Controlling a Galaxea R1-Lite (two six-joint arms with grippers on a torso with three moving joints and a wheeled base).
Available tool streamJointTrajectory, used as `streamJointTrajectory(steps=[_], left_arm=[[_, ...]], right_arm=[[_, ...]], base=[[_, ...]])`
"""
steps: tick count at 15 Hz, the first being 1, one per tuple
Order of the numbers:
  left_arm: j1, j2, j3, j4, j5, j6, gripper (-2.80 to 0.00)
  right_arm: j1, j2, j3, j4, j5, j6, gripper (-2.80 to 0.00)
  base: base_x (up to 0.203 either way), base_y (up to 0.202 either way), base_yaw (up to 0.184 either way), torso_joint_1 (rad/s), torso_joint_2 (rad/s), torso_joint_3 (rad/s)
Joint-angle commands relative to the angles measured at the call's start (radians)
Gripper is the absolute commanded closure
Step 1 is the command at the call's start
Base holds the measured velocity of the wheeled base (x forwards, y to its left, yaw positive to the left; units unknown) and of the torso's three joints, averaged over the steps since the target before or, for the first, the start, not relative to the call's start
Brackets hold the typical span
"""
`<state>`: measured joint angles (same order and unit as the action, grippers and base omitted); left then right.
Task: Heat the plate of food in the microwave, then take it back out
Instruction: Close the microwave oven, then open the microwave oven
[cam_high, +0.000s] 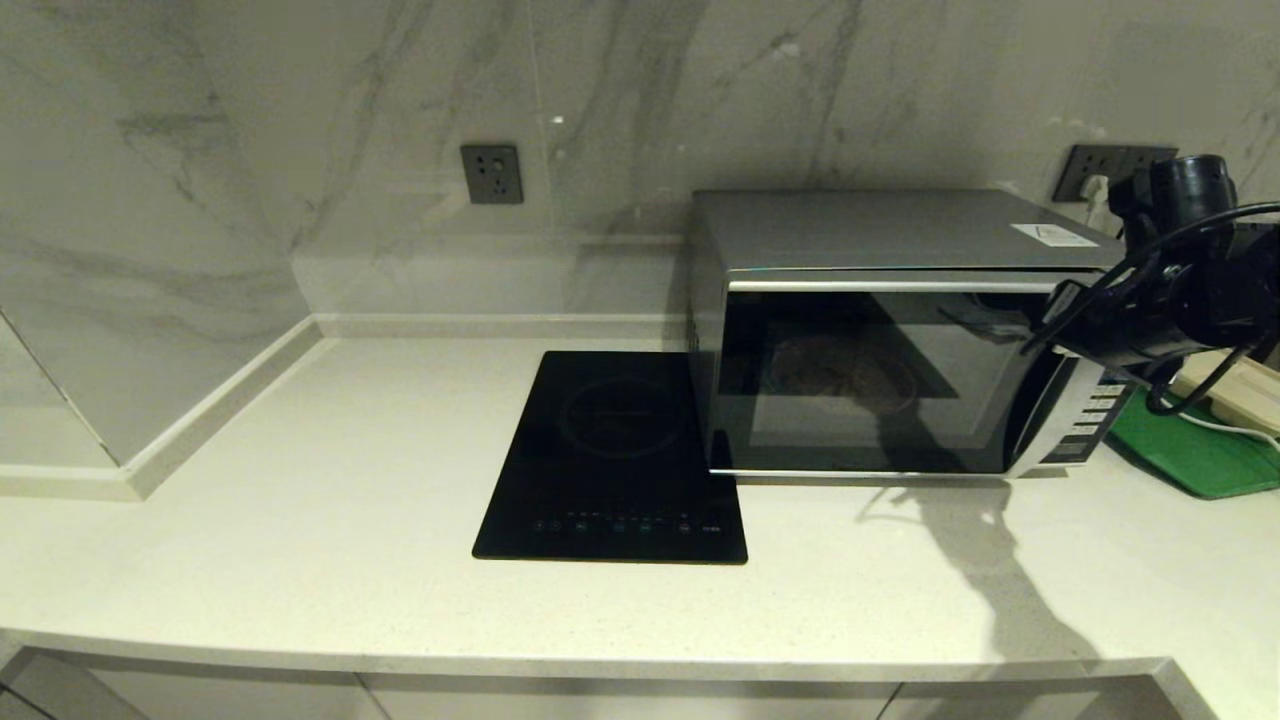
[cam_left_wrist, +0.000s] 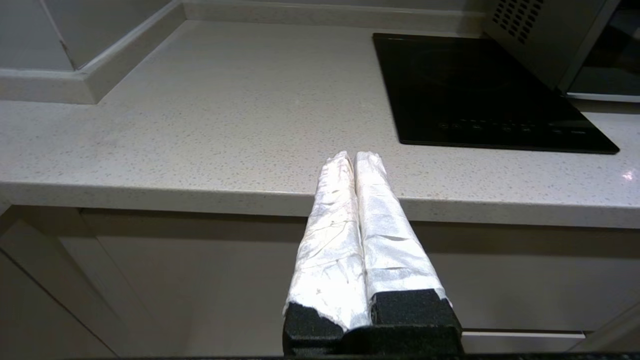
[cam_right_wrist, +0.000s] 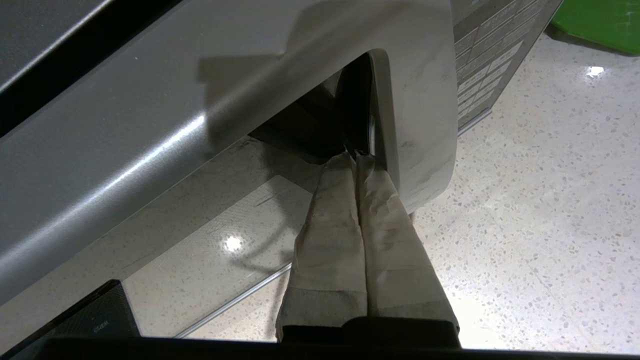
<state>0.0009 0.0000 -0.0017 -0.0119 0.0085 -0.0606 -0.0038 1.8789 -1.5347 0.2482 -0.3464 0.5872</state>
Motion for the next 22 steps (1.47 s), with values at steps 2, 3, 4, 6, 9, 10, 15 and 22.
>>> streamJointTrajectory(steps=[2,3,4,6,9,10,15,22], left_arm=[[0.001,0.000,0.000,0.000,0.001,-0.001,0.00],[0.001,0.000,0.000,0.000,0.001,-0.001,0.00],[0.001,0.000,0.000,0.000,0.001,-0.001,0.00],[0.001,0.000,0.000,0.000,0.001,-0.001,0.00],[0.001,0.000,0.000,0.000,0.001,-0.001,0.00],[0.001,0.000,0.000,0.000,0.001,-0.001,0.00],[0.001,0.000,0.000,0.000,0.001,-0.001,0.00],[0.001,0.000,0.000,0.000,0.001,-0.001,0.00]], right_arm=[[-0.001,-0.003,-0.005,0.002,0.000,0.003,0.00],[0.000,-0.004,-0.011,0.000,0.001,0.003,0.00],[0.001,-0.007,-0.017,-0.009,0.004,0.003,0.00],[0.001,-0.006,-0.006,-0.087,0.006,-0.005,0.00],[0.001,-0.009,-0.006,-0.107,0.007,-0.010,0.00],[0.001,-0.012,-0.003,-0.109,0.012,-0.011,0.00],[0.004,-0.132,0.122,-0.100,0.091,-0.029,0.00],[-0.164,-0.407,0.211,0.077,0.489,0.171,0.00]], base=[[0.000,0.000,0.000,0.000,0.00,0.000],[0.000,0.000,0.000,0.000,0.00,0.000],[0.000,0.000,0.000,0.000,0.00,0.000],[0.000,0.000,0.000,0.000,0.00,0.000],[0.000,0.000,0.000,0.000,0.00,0.000],[0.000,0.000,0.000,0.000,0.00,0.000],[0.000,0.000,0.000,0.000,0.00,0.000],[0.000,0.000,0.000,0.000,0.00,0.000]])
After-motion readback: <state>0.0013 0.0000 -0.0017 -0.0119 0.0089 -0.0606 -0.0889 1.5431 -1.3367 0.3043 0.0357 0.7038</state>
